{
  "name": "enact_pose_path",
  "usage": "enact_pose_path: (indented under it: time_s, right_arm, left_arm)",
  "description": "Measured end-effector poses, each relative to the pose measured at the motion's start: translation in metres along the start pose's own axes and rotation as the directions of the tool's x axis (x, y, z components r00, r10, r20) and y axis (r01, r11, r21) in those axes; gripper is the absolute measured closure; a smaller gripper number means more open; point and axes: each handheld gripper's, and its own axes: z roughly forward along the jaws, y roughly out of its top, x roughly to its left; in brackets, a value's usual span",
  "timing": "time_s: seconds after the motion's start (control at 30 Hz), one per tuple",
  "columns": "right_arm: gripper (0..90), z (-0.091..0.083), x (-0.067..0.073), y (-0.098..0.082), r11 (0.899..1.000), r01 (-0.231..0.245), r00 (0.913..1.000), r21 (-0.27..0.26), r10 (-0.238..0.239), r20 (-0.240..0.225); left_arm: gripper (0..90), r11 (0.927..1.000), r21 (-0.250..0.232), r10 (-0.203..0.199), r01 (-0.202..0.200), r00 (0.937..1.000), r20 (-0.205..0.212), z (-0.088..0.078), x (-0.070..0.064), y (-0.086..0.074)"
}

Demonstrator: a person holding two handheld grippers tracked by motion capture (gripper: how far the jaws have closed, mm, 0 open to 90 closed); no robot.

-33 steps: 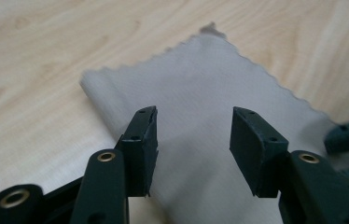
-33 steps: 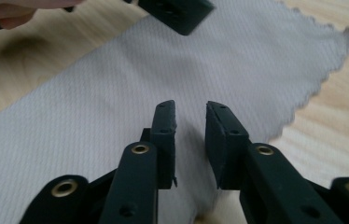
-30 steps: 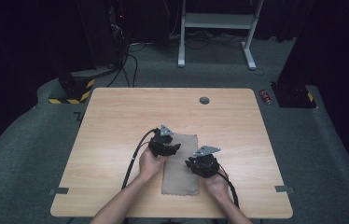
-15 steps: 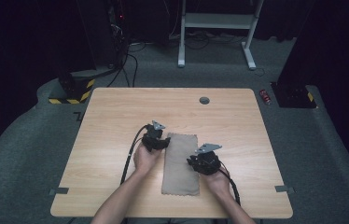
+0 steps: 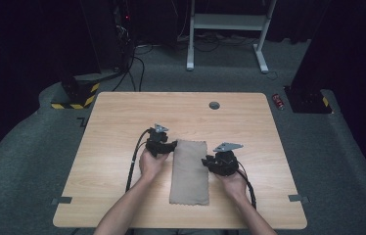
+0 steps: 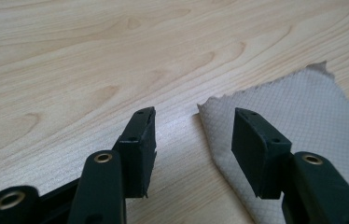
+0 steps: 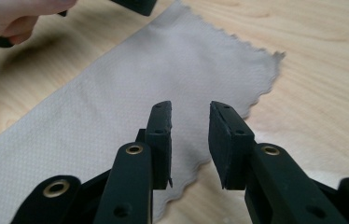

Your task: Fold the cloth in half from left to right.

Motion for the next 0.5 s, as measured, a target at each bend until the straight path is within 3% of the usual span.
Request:
enact_pose_path:
  time_s: [0.1, 0.17, 0.3, 0.4, 0.5]
  right_arm:
    - [68.9, 0.001, -0.007, 0.005, 1.0, -0.022, 0.9997, -0.011, 0.022, 0.004]
    - [68.6, 0.002, -0.011, 0.009, 0.999, -0.04, 0.9992, -0.012, 0.04, 0.007]
    - [68.6, 0.001, -0.017, 0.017, 0.998, -0.061, 0.9979, -0.024, 0.062, 0.021]
    - [68.4, 0.004, -0.019, 0.023, 0.998, -0.055, 0.9978, -0.033, 0.056, 0.035]
    - [68.0, 0.01, -0.023, 0.028, 0.997, -0.074, 0.9965, -0.02, 0.074, 0.039]
  left_arm:
    - [49.7, 1.0, -0.002, -0.008, 0.008, 1.0, 0.003, -0.001, 0.002, 0.0]
    - [48.8, 0.9991, 0.043, -0.003, 0.002, 0.9999, 0.016, 0.001, 0.005, 0.007]
    - [48.9, 0.9999, 0.002, 0.012, -0.012, 0.9997, 0.022, -0.006, 0.005, 0.02]
    - [48.5, 0.9987, 0.047, 0.021, -0.022, 0.9995, 0.026, 0.001, 0.004, 0.027]
    - [48.8, 0.9989, 0.046, 0.01, -0.011, 0.9994, 0.034, 0.009, 0.004, 0.026]
